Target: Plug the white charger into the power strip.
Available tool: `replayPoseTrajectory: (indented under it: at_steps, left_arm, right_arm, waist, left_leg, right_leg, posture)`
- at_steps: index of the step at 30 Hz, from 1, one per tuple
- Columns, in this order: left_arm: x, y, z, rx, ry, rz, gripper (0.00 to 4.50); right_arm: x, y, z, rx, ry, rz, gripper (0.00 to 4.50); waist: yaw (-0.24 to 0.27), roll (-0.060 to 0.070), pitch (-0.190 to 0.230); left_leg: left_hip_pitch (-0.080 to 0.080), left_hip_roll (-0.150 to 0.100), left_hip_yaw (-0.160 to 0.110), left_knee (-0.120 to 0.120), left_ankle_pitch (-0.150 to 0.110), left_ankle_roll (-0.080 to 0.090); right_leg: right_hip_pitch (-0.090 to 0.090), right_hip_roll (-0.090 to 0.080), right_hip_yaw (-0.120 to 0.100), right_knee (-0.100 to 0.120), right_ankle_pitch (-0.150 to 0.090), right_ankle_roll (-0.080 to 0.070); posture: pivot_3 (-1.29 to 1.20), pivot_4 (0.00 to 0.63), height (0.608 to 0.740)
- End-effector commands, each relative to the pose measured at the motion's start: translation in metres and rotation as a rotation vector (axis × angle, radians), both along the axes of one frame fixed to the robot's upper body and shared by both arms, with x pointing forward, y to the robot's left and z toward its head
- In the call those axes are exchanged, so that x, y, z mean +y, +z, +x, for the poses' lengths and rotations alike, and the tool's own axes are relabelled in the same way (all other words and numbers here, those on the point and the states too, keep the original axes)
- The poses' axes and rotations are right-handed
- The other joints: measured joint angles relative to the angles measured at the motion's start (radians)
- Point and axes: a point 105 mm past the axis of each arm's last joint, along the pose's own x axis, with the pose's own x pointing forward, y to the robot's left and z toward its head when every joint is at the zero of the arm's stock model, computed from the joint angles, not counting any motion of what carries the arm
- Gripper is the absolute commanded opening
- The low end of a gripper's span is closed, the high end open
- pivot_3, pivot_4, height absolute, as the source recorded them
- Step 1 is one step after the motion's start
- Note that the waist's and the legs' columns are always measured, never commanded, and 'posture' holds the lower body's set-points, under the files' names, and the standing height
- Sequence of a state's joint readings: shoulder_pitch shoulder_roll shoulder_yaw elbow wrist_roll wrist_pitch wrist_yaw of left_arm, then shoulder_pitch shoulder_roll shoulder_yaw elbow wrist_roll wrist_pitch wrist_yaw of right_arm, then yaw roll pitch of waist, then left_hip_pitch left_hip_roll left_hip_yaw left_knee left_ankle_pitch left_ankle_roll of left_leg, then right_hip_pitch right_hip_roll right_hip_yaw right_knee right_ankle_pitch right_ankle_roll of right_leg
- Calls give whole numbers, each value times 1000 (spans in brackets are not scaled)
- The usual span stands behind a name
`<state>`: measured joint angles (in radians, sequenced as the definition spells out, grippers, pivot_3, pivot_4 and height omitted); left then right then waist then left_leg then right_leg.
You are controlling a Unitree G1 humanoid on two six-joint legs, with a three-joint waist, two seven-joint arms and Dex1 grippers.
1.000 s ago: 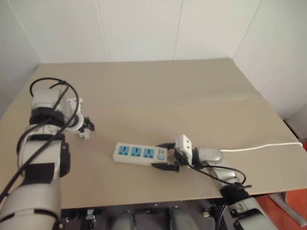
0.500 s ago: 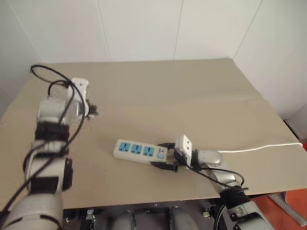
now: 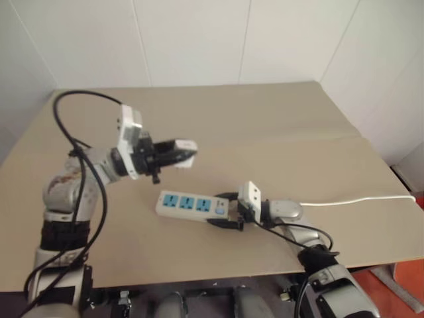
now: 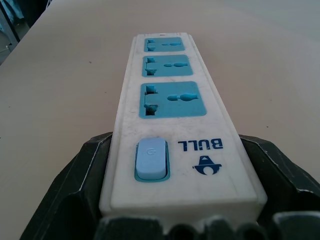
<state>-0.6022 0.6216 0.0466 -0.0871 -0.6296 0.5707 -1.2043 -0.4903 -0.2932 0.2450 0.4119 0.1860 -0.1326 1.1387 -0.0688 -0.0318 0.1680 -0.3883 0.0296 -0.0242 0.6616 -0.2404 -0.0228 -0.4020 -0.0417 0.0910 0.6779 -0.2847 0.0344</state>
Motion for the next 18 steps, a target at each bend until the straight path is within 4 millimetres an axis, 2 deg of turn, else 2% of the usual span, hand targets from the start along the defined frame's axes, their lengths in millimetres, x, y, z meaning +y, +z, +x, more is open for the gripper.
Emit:
replayPoseTrajectory:
  at_steps: [1,5,8,12,18]
  left_arm:
    - [-9,-13,-6,-65,-73,21,1017]
    - [-14,-23,-10,-61,-140,45,1017]
    - [-15,-20,-12,-61,-155,36,1017]
    - [-12,-19,-15,-63,-154,37,1017]
    - [-11,-23,-25,-52,-147,28,1017]
  right_arm:
    - [1,-4,-6,2,38,-29,3468]
    - [2,-6,-13,17,84,-43,3468]
    - [3,-4,-20,42,158,-33,3468]
    - [2,2,-19,51,196,-17,3468]
    - [0,-13,-22,56,220,-76,3468]
  waist:
    - [0,0,0]
    - [1,0,0]
    - [0,0,0]
    - [-2,0,0]
    - [-2,0,0]
  left_leg:
    - [0,0,0,0,0,0]
    - [-1,0,0,0,0,0]
    - [-1,0,0,0,0,0]
    - [-1,1,0,0,0,0]
    - [-1,1,-1,0,0,0]
  right_leg:
    - [0,0,0,0,0,0]
    - [-1,1,0,0,0,0]
    - [-1,1,0,-1,0,0]
    - [0,1,0,-1,0,0]
    - [0,2,1,-1,0,0]
  posture:
    - [0,150,740]
    - [0,150,740]
    - [0,150,740]
    - [0,150,740]
    - [0,150,740]
